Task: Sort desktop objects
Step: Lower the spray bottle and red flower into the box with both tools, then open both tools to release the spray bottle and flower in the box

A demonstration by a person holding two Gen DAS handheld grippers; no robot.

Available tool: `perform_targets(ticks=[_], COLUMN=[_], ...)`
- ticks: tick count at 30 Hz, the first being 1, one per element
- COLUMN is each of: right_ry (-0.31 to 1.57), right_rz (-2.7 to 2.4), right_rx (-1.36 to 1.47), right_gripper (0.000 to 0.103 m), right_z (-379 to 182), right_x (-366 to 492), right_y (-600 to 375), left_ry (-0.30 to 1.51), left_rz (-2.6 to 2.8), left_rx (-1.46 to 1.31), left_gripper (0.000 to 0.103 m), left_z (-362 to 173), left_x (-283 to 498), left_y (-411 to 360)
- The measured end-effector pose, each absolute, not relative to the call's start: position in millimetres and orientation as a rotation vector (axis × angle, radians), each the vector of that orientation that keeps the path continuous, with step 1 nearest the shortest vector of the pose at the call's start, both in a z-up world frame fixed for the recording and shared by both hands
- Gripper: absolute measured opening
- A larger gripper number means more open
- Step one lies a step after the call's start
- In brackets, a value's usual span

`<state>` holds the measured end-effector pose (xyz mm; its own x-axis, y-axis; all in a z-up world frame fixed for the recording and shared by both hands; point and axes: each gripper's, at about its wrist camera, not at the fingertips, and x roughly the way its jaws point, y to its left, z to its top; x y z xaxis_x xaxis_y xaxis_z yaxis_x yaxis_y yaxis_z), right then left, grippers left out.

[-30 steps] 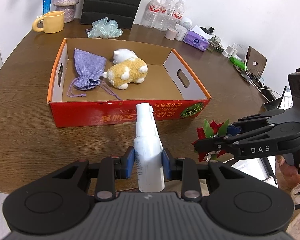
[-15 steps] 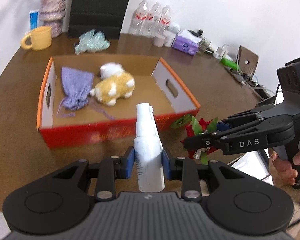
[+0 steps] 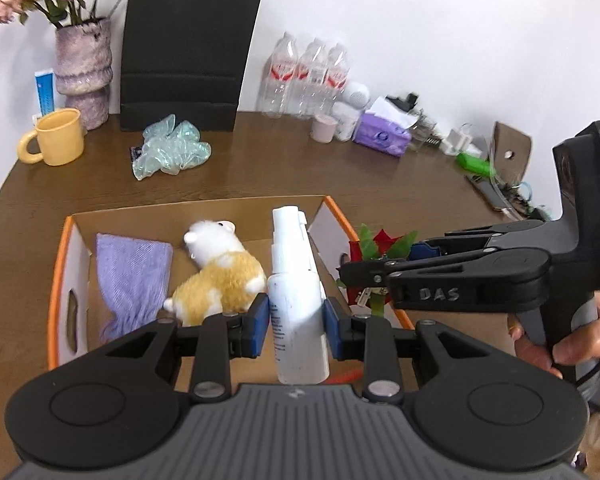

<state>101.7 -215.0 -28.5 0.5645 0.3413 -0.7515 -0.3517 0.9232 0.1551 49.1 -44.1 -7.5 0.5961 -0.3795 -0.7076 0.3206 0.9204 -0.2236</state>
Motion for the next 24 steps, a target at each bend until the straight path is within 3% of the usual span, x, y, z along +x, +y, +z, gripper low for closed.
perform_targets(ticks=[9, 24], right_ry=[0.947, 1.037], right_rz=[0.35, 0.342], right_rx=[-0.089, -0.159], right_gripper=[0.034, 0.035], right_z=[-73.3, -111.2], right_x=[159.5, 205.4], right_y=[-205.0, -192.9], left_ry=[0.978, 1.116], left_rz=[-0.368, -0.489], left_rx=[-0.098, -0.03], left_gripper=[0.03, 0.03], left_z=[-53.8, -92.4], left_x=[127.4, 135.9], left_y=[-55.3, -67.3])
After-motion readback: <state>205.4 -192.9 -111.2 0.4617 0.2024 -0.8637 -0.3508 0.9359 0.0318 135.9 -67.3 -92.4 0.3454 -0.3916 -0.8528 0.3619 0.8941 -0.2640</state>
